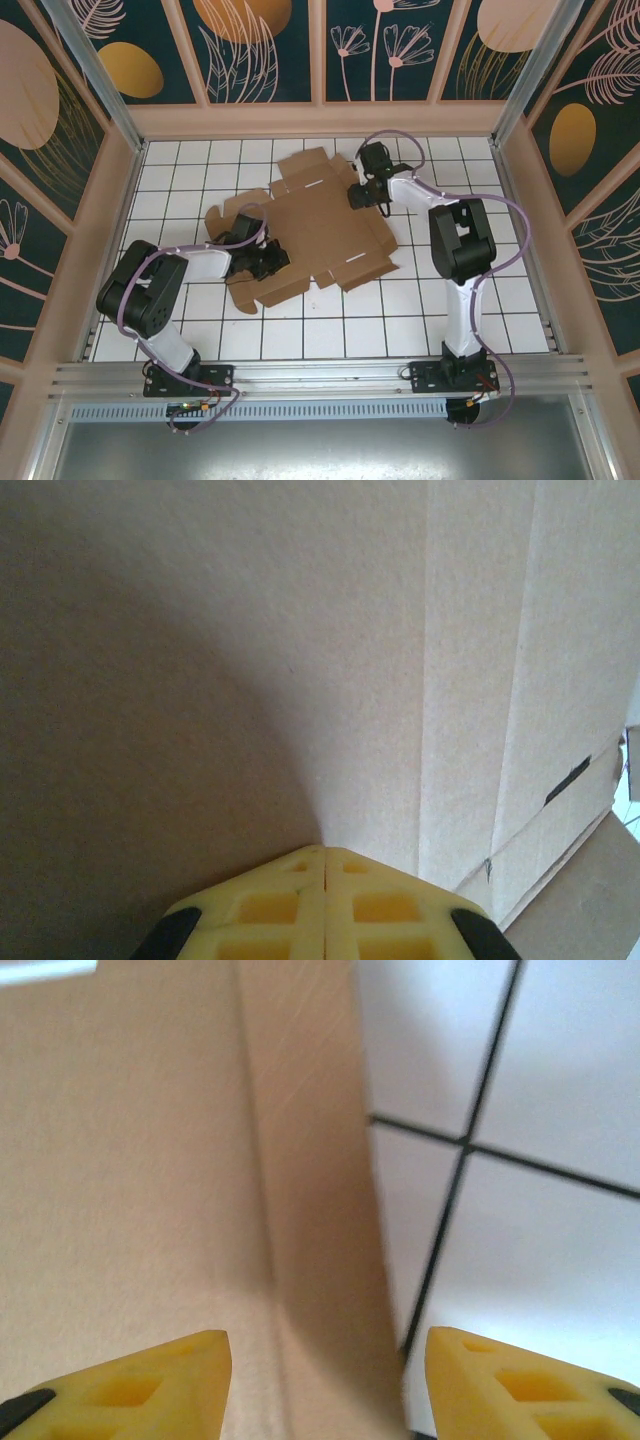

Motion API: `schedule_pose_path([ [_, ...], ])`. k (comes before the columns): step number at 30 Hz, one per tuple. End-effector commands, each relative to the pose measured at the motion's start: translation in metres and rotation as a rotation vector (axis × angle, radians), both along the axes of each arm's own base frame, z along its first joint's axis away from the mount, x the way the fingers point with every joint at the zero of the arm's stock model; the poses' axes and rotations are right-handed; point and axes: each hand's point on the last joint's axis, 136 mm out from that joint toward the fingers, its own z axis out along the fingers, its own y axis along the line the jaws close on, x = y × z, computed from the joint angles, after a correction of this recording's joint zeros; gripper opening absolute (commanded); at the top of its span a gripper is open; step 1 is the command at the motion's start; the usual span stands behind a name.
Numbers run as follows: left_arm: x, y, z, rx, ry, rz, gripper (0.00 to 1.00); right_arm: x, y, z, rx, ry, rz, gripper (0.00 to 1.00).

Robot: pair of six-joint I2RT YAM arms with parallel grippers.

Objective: Fold the paper box

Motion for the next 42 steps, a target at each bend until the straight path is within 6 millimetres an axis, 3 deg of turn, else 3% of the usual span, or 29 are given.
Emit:
schedule_pose_path([
  [1,0.022,-0.001,0.043,0.038,-0.139,-0.021,0.09,0.021,-0.033,0.075,-0.017,-0.183,-0.183,0.52],
  [4,0.045,-0.003,0.074,0.083,-0.219,-0.037,0.11,0.014,-0.051,0.119,-0.005,-0.292,-0.281,0.50],
  [6,0.061,-0.006,0.087,0.106,-0.253,-0.044,0.11,-0.001,-0.047,0.133,0.078,-0.303,-0.265,0.48],
  [7,0.070,-0.006,0.089,0.124,-0.259,-0.045,0.11,-0.012,-0.041,0.136,0.140,-0.298,-0.247,0.39],
  [9,0.084,-0.004,0.087,0.152,-0.255,-0.039,0.10,-0.032,-0.026,0.134,0.234,-0.272,-0.188,0.08],
  [10,0.094,-0.002,0.083,0.169,-0.249,-0.033,0.09,-0.043,-0.021,0.127,0.248,-0.248,-0.171,0.00],
  [16,0.122,0.031,0.044,0.251,-0.175,0.012,0.03,-0.107,0.025,0.053,0.183,-0.016,-0.007,0.00],
  [21,0.112,0.041,0.014,0.311,-0.104,-0.008,0.00,-0.138,0.044,-0.003,0.073,0.108,0.030,0.00],
  [25,0.094,0.058,-0.001,0.386,-0.058,0.016,0.00,-0.143,0.041,-0.042,0.000,0.173,0.026,0.00],
  [30,0.064,0.062,-0.017,0.402,0.019,0.022,0.00,-0.135,0.028,-0.076,-0.166,0.199,0.032,0.00],
  [35,0.039,0.061,-0.026,0.459,0.072,-0.011,0.00,-0.117,0.013,-0.090,-0.216,0.210,-0.004,0.00],
  [41,0.012,0.034,-0.029,0.462,0.115,-0.095,0.00,-0.087,0.021,-0.096,-0.128,0.221,-0.035,0.00],
  [42,0.008,0.031,-0.029,0.456,0.117,-0.103,0.00,-0.076,0.014,-0.098,-0.109,0.230,-0.058,0.00],
])
